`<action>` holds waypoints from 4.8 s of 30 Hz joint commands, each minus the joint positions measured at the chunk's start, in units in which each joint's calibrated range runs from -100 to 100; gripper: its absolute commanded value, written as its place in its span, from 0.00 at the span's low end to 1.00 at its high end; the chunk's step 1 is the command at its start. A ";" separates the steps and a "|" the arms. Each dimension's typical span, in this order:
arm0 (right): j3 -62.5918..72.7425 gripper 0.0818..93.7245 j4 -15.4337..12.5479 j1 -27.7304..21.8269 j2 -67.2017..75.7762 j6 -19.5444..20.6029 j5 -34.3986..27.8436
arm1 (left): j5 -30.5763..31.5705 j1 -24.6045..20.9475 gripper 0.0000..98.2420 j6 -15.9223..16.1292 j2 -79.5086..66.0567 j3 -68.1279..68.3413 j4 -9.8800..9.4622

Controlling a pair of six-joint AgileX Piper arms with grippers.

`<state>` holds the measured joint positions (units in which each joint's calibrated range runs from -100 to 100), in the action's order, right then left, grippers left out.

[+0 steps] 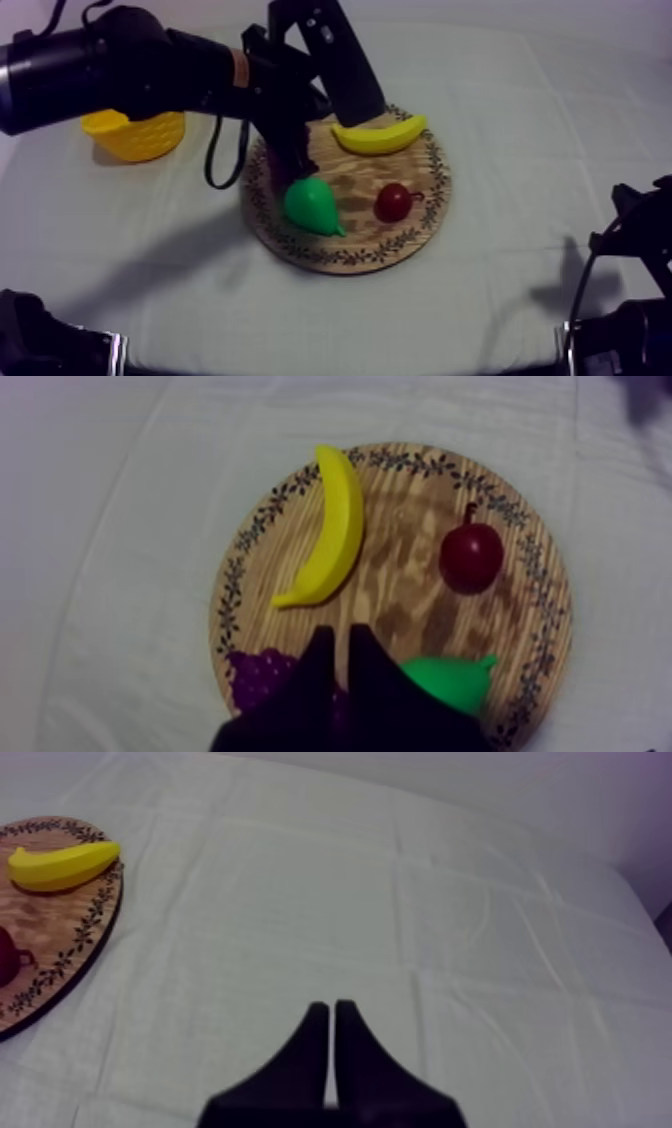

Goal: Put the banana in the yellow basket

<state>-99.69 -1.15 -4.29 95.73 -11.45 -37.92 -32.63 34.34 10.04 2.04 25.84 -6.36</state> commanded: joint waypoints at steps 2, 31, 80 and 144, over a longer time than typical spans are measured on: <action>0.03 0.00 0.01 0.00 0.02 -0.04 0.02 | 0.32 -0.10 0.07 -0.27 0.64 0.70 -0.01; 0.03 0.00 0.01 0.00 0.02 0.00 0.02 | 4.96 0.05 0.59 -5.15 2.45 4.31 -5.15; 0.03 0.00 0.01 0.00 0.02 -0.01 0.02 | -22.36 -0.13 0.75 0.06 36.30 -36.84 -2.31; 0.03 0.00 0.01 0.00 0.02 -0.05 0.02 | -45.74 -8.72 0.25 -9.92 16.75 -41.76 -14.37</action>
<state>-99.69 -1.15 -4.29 95.73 -11.49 -37.92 -78.91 27.31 0.25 24.02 -18.60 -20.74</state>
